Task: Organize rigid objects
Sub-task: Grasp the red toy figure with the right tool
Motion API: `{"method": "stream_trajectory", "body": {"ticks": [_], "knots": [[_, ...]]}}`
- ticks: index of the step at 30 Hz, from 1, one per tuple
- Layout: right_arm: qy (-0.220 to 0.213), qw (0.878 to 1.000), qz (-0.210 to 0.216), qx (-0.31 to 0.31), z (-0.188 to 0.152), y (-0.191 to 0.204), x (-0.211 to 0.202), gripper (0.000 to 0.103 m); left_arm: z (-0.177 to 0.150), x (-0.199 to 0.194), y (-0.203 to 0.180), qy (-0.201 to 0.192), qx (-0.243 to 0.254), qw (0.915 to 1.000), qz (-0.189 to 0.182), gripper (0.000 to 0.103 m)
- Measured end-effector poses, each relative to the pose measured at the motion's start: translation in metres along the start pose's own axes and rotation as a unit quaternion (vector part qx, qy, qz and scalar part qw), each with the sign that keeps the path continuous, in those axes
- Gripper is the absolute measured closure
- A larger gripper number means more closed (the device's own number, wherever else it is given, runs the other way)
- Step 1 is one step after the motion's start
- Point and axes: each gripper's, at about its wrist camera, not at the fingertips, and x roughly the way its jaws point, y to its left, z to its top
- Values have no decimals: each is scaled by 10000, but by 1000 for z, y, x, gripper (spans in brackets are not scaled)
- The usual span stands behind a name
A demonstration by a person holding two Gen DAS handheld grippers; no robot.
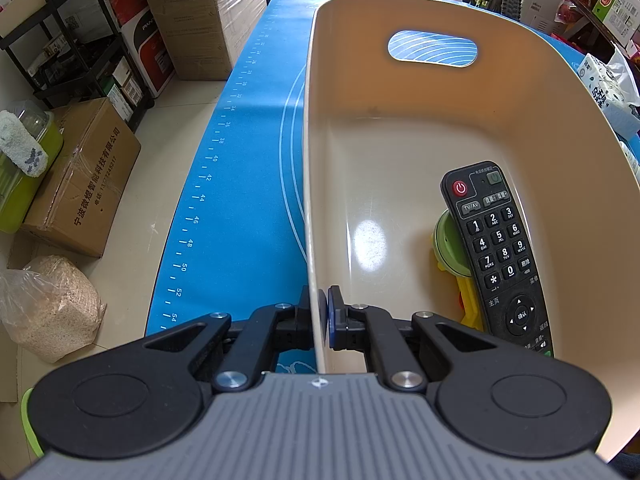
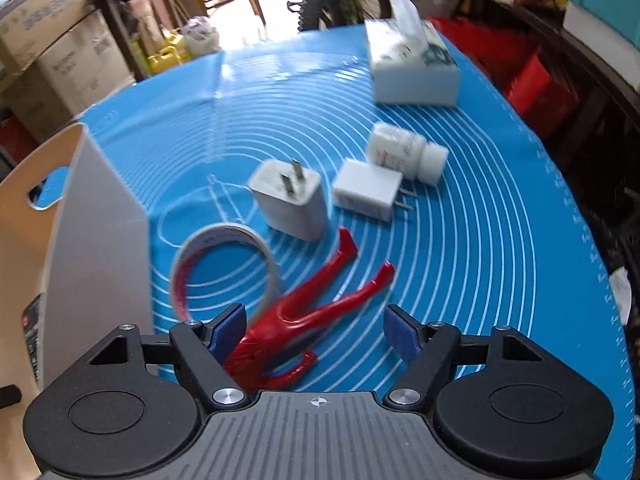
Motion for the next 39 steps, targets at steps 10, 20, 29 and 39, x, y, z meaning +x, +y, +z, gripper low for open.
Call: {"method": "stream_trajectory", "body": {"ticks": [10,20,29,39], "knots": [[-15,9996,88,282,1,1,18,26,1,0,-1,14,21,10000,18,93],[-108,9998,-160,-39,1,15,22,46,1,0,-3,13,53,10000,50,93],[-72,10000,18,53,0,8,18,61,0,1,-4,10,64,10000,60,93],[-269,9996,115,66,0,3,2,66,0,1,-4,9,65,10000,65,93]]}}
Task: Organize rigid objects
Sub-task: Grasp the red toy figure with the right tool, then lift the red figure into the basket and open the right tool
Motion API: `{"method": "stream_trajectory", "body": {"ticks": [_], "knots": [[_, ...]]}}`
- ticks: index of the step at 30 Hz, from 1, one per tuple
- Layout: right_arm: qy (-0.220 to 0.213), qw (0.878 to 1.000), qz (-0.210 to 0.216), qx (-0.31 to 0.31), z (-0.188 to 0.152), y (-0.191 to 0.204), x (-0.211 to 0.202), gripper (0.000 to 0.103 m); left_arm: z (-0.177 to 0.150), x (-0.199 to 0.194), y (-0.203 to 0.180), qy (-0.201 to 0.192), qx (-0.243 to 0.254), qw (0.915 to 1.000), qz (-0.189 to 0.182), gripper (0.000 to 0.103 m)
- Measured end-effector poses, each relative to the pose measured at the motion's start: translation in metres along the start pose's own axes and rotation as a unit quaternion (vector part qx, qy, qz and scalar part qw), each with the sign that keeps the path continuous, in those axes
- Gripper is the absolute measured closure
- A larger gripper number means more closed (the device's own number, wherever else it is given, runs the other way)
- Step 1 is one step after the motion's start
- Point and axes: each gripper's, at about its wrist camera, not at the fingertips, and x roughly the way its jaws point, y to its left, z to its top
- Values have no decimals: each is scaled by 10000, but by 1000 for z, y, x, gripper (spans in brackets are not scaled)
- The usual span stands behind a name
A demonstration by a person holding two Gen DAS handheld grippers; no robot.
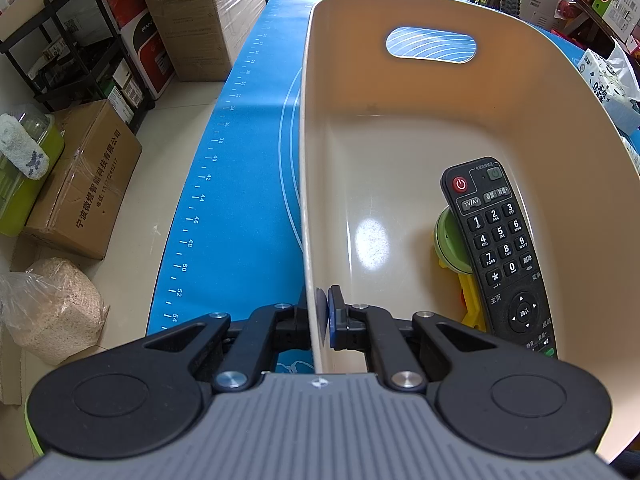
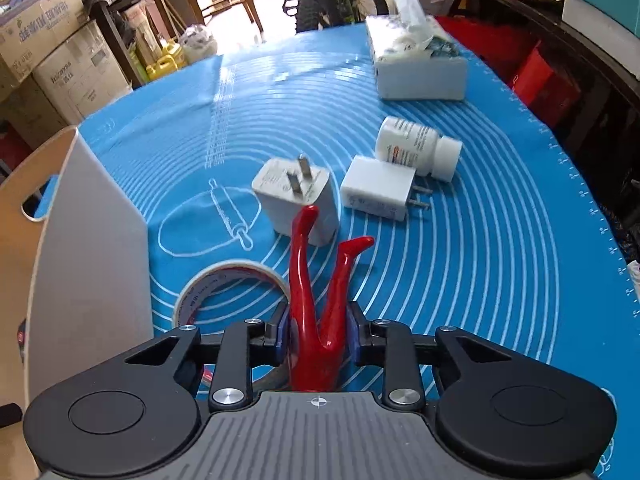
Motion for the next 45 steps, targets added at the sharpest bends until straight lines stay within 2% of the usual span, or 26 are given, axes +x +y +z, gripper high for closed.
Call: {"method": "stream_trajectory", "body": {"ticks": [7,18,23,31,38,45], "knots": [[-185,9998,65,42,3,-3,-12,68,0,0,0,1,-2,10000,1,93],[-997,9945,257,-169,10,8,-55,70,0,0,0,0,0,10000,2,93],[-1471,9880,430,-178,16,17,-84,70,-1,0,0,3,-8,10000,-13,93],[-2151,9695,1114,-374,16,56,-131,70,-1,0,0,5,-12,10000,-9,93],[-2114,9610,1611,-762,9,105,-134,70,-1,0,0,6,-15,10000,-8,93],[-1882,9565,1867,-1220,-9,143,-124,70,-1,1,0,3,-4,10000,0,93]]}}
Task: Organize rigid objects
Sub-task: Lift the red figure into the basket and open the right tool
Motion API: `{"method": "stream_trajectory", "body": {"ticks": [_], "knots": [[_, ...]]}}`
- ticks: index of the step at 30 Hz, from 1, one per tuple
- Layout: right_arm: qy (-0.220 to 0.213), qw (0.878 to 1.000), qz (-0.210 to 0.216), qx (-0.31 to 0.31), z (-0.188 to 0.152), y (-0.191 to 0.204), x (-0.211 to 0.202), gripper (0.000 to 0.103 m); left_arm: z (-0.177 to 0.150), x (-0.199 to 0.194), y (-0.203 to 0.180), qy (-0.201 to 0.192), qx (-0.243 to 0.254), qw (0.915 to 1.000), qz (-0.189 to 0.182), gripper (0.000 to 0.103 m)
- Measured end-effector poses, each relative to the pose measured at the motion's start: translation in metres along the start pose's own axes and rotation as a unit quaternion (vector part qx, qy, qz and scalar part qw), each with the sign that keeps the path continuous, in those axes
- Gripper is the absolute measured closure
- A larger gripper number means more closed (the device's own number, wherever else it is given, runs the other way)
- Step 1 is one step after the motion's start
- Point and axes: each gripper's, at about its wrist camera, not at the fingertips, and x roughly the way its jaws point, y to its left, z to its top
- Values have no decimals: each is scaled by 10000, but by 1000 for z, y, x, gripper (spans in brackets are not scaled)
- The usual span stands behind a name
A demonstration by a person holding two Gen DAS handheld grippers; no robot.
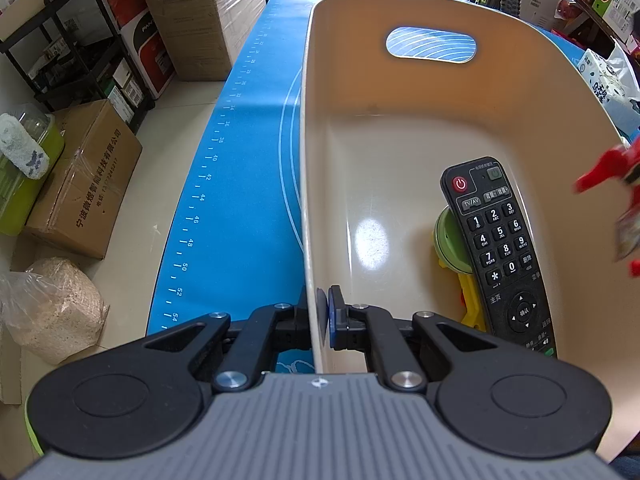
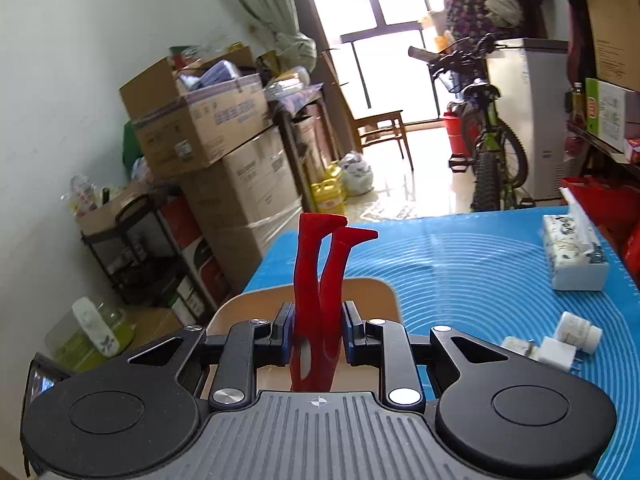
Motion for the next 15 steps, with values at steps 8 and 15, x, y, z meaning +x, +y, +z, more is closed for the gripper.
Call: {"method": "stream_trajectory", "body": {"ticks": [8,15], "knots": [[798,9964,167,-225,-34,17,37,70,0,0,0,-1,3,10000,2,93],[1586,9870,103,-221,-58,15,64,77,0,0,-1,-2,3,10000,2,93]]}}
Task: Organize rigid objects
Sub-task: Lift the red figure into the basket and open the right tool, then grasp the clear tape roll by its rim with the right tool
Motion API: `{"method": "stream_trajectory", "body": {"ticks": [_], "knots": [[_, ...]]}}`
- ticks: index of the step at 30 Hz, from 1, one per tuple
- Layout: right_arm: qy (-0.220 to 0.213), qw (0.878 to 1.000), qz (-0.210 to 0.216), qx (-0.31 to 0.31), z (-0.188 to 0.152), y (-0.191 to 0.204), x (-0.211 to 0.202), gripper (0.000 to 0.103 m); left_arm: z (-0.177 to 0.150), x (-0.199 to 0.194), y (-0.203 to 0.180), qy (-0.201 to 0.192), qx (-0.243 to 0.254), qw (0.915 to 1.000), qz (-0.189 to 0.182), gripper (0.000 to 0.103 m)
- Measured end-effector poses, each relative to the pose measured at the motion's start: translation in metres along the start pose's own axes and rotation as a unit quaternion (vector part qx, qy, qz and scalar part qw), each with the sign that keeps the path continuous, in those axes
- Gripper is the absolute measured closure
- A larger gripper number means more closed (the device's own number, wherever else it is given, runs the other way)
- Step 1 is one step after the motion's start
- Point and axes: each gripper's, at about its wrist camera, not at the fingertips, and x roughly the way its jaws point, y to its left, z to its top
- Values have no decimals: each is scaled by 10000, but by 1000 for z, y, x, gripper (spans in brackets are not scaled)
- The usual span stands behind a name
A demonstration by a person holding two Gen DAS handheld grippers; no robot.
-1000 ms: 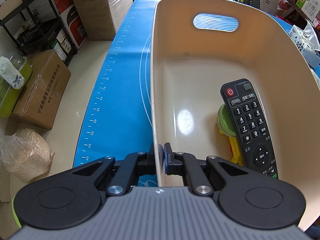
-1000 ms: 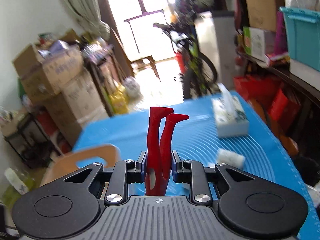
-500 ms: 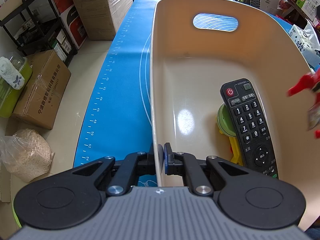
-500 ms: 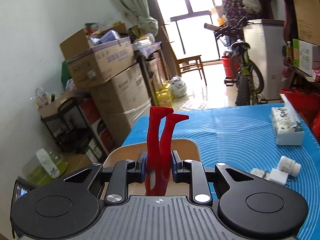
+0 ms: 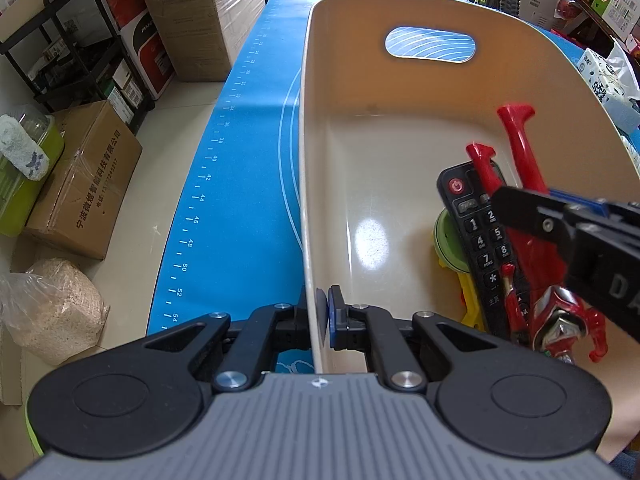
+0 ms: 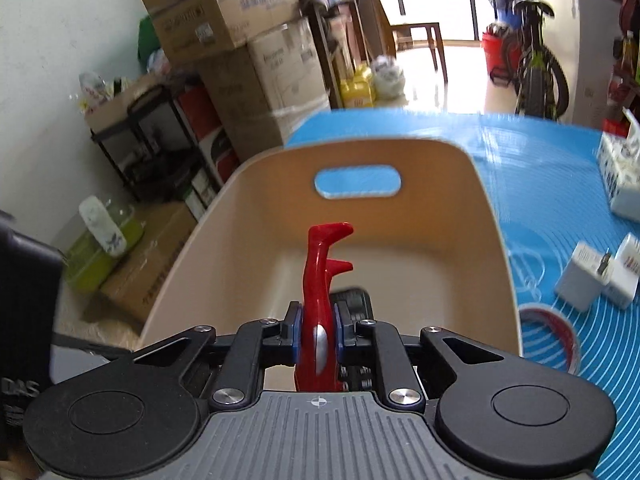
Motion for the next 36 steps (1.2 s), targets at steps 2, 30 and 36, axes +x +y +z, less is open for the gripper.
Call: {"method": "stream_trajectory", "body": {"ticks": [2,30,36], "knots": [[50,10000,-5,45,0,-3,2,77,0,-1,0,-1,5,10000,4,93],[-1022,9916,-656,442,25,-84,-80,30,2,-2,-3,0,21,10000,42,93],[-694,9876,-1066,917,19,-130,-64,30,2,-2,-3,0,17,10000,41,93]]}}
